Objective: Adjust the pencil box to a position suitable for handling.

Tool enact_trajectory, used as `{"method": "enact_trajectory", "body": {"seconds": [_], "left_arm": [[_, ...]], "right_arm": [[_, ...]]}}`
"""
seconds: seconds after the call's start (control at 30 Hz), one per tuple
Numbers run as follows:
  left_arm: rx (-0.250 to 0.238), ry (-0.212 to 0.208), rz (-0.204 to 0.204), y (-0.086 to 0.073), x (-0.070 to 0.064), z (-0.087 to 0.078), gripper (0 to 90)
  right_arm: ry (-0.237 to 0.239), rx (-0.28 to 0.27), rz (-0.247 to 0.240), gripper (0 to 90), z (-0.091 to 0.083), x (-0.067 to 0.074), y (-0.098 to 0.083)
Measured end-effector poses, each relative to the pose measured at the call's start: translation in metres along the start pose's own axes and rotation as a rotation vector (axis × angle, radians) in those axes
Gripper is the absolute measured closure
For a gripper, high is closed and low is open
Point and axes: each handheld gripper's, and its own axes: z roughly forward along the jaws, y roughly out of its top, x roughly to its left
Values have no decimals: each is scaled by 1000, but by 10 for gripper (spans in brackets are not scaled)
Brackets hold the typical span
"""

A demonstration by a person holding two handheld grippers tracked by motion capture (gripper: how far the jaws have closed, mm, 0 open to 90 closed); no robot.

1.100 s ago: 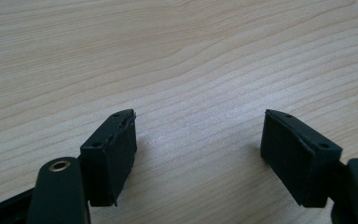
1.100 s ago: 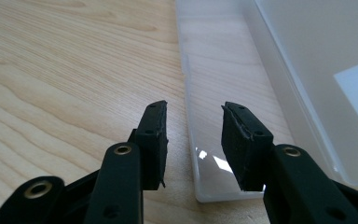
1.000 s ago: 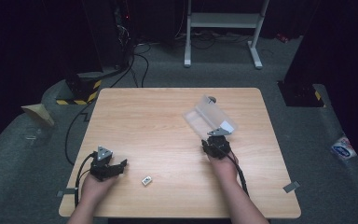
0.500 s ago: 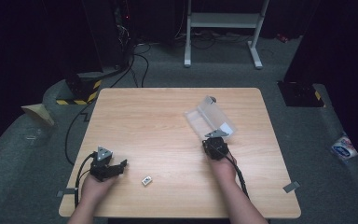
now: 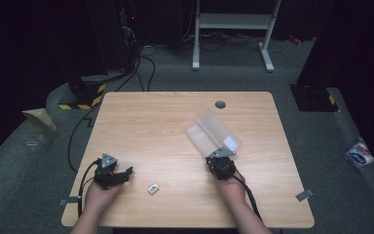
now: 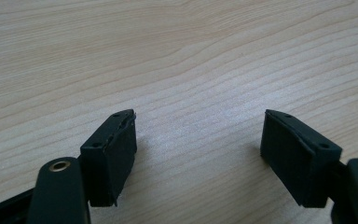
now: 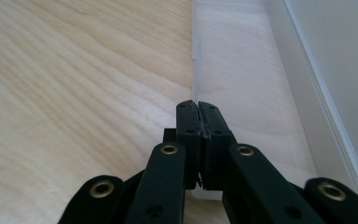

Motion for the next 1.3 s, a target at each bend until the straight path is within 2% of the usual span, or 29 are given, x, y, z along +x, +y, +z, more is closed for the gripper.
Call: {"method": "enact_trajectory", "body": {"seconds": [0.43, 0.57, 0.67, 0.77, 0.87, 0.97, 1.03, 1.13, 1.3], "left_arm": [[0, 1, -5, 0, -1, 0, 270], [0, 2, -3, 0, 0, 0, 269], [0, 1, -5, 0, 0, 0, 270], [1, 1, -5, 0, 0, 0, 269], [0, 2, -3, 0, 0, 0, 269], [0, 3, 0, 0, 0, 0, 270], [1, 2, -2, 0, 0, 0, 270], [0, 1, -5, 0, 0, 0, 269], [1, 3, 0, 0, 0, 0, 270]], "right_arm": [[50, -23, -51, 863, -29, 21, -22], [54, -29, -51, 785, -35, 23, -25], [74, -45, -23, 740, -40, 21, -26], [73, -78, 3, 696, -50, 17, -27], [53, -119, 34, 661, -63, 10, -29], [12, -146, 72, 634, -74, 1, -34], [-27, -144, 104, 635, -78, -5, -39], [-56, -135, 137, 652, -80, -15, -46], [-74, -116, 158, 667, -77, -23, -51]]}}
